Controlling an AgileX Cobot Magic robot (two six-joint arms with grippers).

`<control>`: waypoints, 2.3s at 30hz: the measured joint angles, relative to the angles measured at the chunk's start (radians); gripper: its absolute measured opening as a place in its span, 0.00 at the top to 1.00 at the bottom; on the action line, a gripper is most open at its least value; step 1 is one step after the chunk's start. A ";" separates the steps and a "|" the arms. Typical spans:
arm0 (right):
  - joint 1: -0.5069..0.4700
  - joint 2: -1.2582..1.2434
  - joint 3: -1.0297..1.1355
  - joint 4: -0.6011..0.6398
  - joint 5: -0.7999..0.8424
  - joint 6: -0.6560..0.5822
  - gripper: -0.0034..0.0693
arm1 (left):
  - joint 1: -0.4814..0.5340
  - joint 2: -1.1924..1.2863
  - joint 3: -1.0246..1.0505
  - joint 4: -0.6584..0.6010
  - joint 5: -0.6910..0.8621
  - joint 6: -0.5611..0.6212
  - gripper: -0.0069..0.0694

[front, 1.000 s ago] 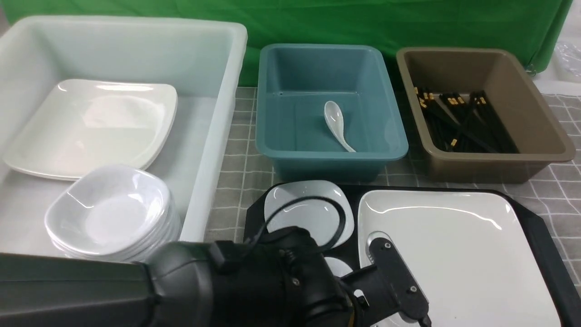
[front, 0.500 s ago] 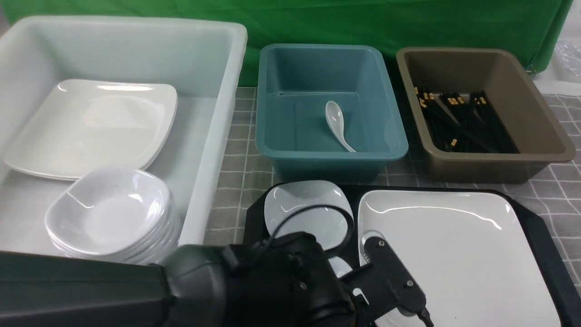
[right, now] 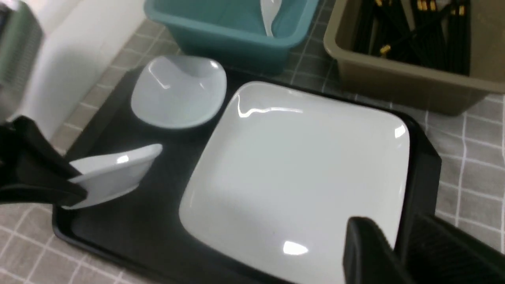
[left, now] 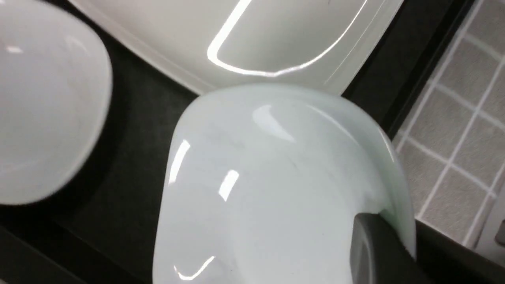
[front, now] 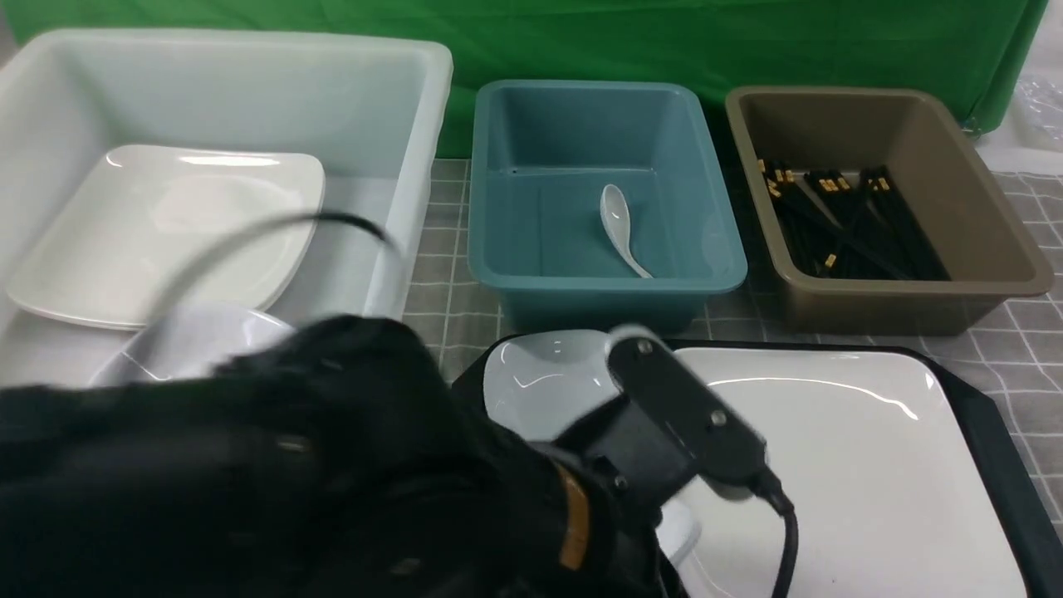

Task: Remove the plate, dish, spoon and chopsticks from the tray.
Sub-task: Use the left arm to grab a small plate from the dinner plate, then use the left arm to put the small plate into the large storage box on the left, then use the left arm to grab a small plate from the dinner plate

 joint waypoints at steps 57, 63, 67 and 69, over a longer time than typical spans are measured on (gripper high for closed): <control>0.000 0.222 0.000 0.049 -0.063 -0.099 0.68 | 0.544 -0.099 -0.117 0.396 0.212 -0.058 0.16; 0.000 0.222 0.000 0.072 -0.048 -0.104 0.68 | 0.544 -0.099 -0.140 0.317 0.189 -0.001 0.41; 0.000 0.222 0.000 0.075 -0.015 -0.105 0.68 | 0.522 -0.097 -0.141 0.180 0.184 0.127 0.72; 0.000 0.222 0.000 0.075 -0.005 -0.105 0.68 | 0.484 -0.090 -0.141 0.104 0.184 0.190 0.83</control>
